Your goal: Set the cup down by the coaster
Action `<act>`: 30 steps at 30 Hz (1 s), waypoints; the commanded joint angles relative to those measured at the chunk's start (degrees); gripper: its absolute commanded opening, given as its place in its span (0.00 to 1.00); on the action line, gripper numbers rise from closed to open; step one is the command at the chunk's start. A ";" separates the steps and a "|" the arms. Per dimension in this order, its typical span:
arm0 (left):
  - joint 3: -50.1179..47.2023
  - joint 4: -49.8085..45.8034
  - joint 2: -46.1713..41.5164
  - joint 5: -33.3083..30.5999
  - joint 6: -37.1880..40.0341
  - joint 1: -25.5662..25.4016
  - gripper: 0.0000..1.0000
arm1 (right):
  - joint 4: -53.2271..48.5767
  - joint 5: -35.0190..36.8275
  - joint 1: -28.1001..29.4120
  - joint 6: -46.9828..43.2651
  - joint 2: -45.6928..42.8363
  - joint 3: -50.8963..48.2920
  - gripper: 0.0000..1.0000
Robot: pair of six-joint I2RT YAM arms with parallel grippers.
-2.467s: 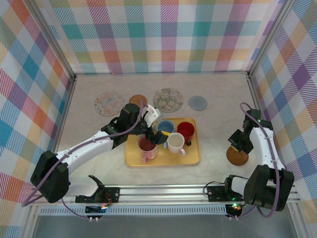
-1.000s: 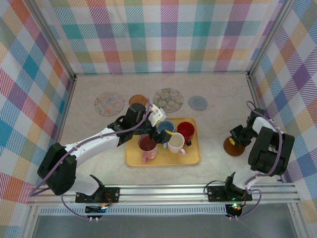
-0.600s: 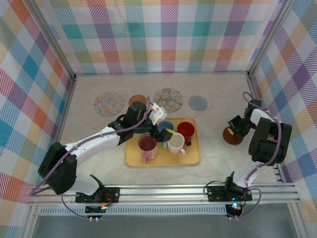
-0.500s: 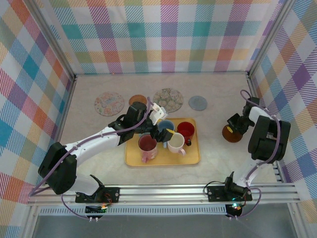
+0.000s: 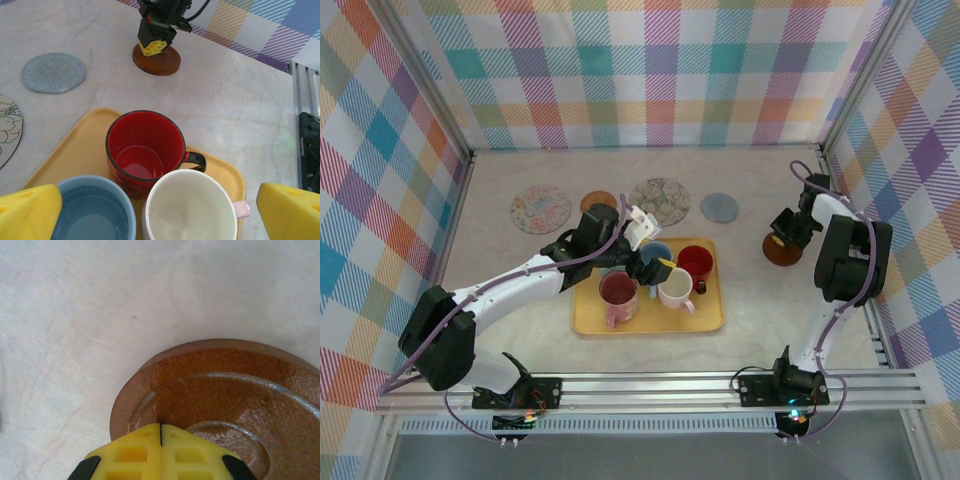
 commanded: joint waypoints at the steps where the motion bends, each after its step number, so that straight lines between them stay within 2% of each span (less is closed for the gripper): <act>1: 1.96 -0.51 0.44 -0.54 0.06 -0.78 1.00 | -2.19 1.18 1.28 -2.60 2.71 3.55 0.00; 12: 3.41 -0.32 1.97 -4.30 -0.59 -0.75 1.00 | -5.31 3.39 3.98 -4.55 8.35 13.51 0.00; 23: 4.92 1.57 3.53 -7.97 -1.55 -0.86 1.00 | -6.39 2.83 4.11 -4.62 12.93 20.07 0.00; 30: 4.38 3.19 3.08 -10.77 -2.77 -0.82 1.00 | -6.39 2.61 4.15 -5.74 10.37 20.29 0.00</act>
